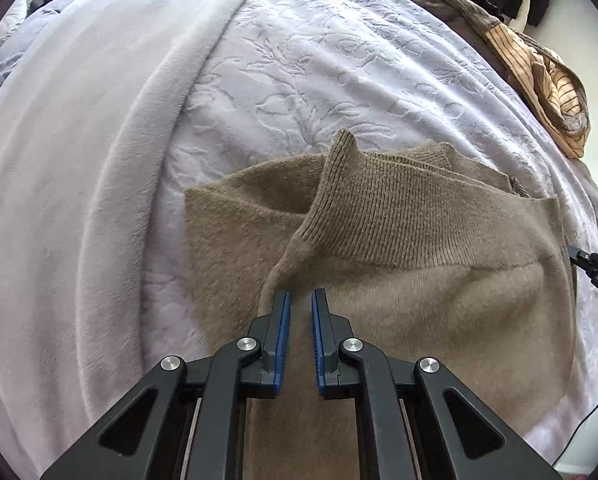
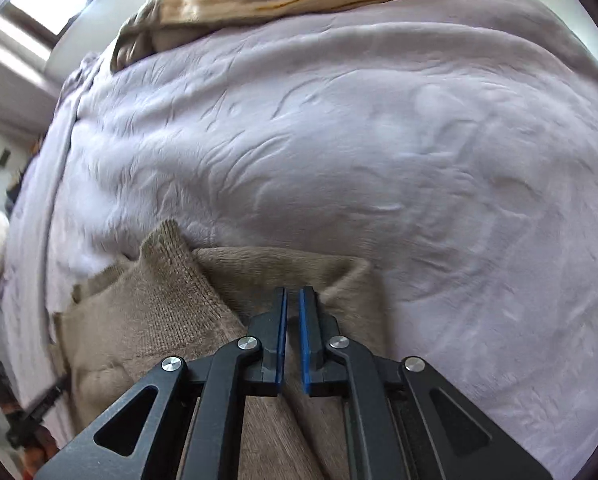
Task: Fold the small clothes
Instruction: 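Fold the held sweater over again and open both grippers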
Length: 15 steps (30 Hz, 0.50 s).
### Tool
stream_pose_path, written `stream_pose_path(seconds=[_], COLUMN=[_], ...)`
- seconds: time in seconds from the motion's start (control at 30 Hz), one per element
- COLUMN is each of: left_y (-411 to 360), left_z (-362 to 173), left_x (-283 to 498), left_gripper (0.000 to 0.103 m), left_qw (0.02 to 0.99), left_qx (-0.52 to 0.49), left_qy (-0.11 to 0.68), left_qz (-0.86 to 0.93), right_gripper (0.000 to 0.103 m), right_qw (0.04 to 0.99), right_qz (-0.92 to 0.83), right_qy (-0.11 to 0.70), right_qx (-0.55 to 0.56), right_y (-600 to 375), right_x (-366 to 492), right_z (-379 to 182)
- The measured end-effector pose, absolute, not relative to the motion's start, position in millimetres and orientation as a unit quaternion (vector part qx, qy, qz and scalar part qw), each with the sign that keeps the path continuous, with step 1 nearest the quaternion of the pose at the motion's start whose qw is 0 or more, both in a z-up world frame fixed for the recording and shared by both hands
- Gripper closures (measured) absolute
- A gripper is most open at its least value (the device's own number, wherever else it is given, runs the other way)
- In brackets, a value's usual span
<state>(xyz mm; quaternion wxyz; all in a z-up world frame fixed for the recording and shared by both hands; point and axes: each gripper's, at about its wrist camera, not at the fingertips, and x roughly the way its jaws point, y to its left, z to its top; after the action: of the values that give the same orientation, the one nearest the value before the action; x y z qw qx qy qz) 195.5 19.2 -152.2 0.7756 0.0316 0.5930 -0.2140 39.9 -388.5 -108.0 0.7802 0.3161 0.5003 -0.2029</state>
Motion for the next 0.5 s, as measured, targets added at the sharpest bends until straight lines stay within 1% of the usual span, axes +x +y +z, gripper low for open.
stream_pose_path(seconds=[0.07,0.17,0.5], left_y=[22,28,59], left_z=[-148,-143,-137], left_x=[188,178,122], left_gripper=[0.091,0.091,0.091], left_qw=[0.776,0.773,0.753], left_qx=[0.038,0.044,0.051], left_qy=[0.594,0.598,0.627], left_qz=[-0.211,-0.206,-0.191], right_gripper=[0.095,0.094,0.094], right_qw=[0.78,0.783,0.777], right_qz=[-0.204,-0.202,-0.166], right_qy=[0.503,0.502,0.517], right_qx=[0.312,0.306,0.318], right_y=[-387,-377,-309], right_x=[31,16,-38], right_z=[-101,-90,-69])
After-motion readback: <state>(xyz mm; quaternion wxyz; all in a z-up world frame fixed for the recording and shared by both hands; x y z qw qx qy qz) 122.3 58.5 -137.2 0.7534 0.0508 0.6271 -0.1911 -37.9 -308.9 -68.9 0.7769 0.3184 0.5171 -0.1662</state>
